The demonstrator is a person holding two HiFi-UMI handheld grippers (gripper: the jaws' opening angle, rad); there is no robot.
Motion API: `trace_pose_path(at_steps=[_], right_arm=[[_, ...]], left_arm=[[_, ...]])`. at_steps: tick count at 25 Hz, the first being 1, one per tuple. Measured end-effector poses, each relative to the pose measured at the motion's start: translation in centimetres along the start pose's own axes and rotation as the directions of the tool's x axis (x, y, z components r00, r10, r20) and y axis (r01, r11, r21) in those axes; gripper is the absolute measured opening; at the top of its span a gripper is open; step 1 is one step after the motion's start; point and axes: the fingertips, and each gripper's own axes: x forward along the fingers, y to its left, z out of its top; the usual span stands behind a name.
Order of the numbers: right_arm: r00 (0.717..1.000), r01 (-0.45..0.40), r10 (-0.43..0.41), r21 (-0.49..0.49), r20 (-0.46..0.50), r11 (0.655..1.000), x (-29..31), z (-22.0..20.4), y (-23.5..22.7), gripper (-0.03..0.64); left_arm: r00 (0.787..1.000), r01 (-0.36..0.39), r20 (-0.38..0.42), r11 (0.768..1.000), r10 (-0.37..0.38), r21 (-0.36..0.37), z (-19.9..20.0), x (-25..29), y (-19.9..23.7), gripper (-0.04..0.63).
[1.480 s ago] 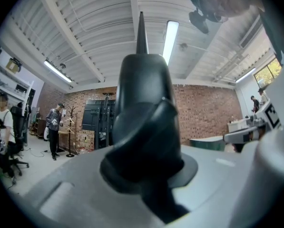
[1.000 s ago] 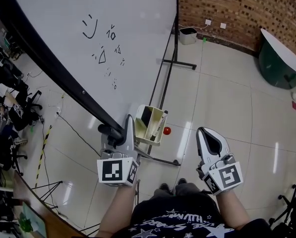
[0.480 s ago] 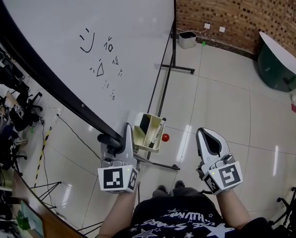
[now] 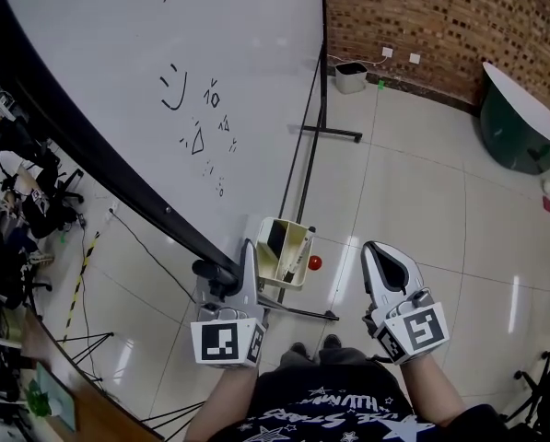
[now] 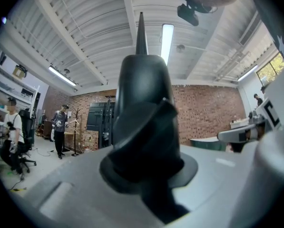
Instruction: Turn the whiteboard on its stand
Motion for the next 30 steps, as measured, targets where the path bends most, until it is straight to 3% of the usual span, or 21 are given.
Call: trace_pose_path(at_steps=[12, 30], right_arm=[[1.000, 0.002, -0.003, 0.013, 0.013, 1.000, -2.0, 0.3, -0.2, 0.008], [1.000, -0.020, 0.020, 0.013, 0.004, 1.000, 0.2, 0.5, -0.8, 0.008]], left_arm=[[1.000, -0.016, 0.003, 1.000, 0.016, 0.001, 0.2, -2.4, -2.5, 0.077], [1.000, -0.021, 0.011, 1.000, 0.021, -0.002, 0.5, -2.7, -2.8, 0.078]])
